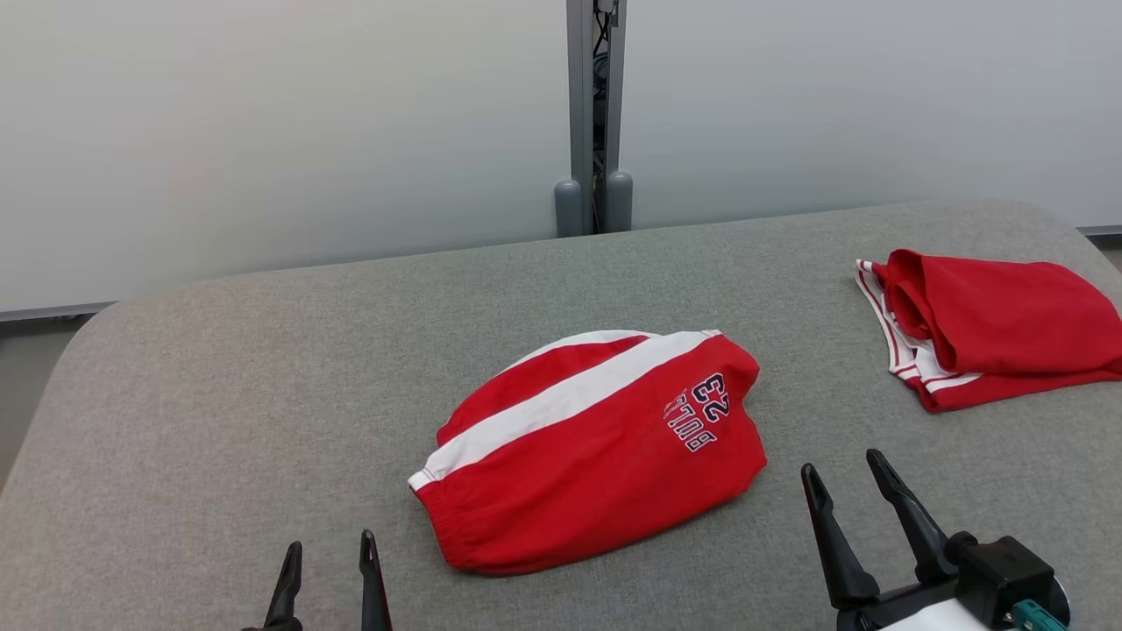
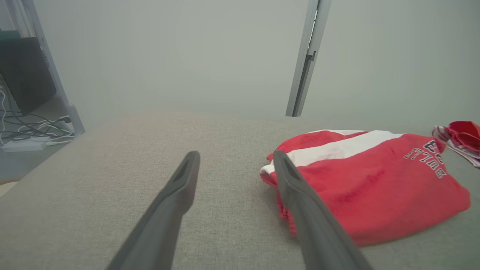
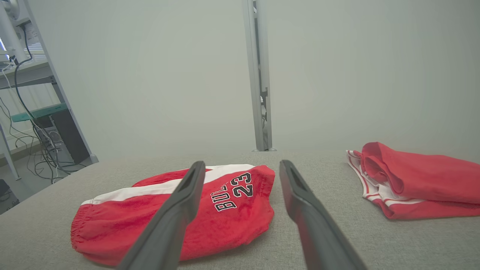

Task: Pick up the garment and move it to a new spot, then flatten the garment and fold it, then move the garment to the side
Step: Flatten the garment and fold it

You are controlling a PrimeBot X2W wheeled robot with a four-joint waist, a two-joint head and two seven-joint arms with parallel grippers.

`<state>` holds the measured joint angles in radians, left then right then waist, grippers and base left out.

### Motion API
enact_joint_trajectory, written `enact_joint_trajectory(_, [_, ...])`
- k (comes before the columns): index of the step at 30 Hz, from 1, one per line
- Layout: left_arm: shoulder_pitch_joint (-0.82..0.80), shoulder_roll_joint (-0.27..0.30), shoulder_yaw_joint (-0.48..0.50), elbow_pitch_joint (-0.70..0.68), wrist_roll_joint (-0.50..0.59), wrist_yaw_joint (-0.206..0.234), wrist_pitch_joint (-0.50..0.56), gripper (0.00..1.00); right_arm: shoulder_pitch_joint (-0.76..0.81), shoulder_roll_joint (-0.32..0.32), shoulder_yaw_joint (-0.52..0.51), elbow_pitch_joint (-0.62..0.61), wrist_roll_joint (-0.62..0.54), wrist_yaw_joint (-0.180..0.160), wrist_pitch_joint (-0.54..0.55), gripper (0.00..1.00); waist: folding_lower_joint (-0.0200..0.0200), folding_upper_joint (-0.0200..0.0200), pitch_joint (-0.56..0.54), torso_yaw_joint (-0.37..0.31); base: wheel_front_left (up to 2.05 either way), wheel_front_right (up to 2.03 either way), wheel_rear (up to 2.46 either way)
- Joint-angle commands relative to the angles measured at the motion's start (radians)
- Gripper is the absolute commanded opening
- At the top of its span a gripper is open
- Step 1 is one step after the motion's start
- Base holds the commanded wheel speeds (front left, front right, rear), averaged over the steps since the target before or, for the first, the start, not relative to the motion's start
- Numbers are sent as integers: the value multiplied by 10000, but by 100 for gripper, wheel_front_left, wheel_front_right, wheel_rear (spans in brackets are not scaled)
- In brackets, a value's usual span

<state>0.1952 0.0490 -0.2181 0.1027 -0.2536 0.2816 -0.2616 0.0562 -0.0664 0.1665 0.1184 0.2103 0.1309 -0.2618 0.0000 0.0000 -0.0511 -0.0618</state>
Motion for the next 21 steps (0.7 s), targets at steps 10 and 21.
enact_joint_trajectory(10, [-1542, 153, 132, 1094, -745, -779, 708, 100, -200, -177, 155, 49, 29, -3, -55, 100, 0, 0, 312, -68, 0, 0, 0])
enact_joint_trajectory(21, [-3005, 217, -196, 1903, -1486, -1327, 2816, 100, -535, -353, 362, 32, 101, -3, -55, 100, 0, 0, 885, -333, 0, 0, 0])
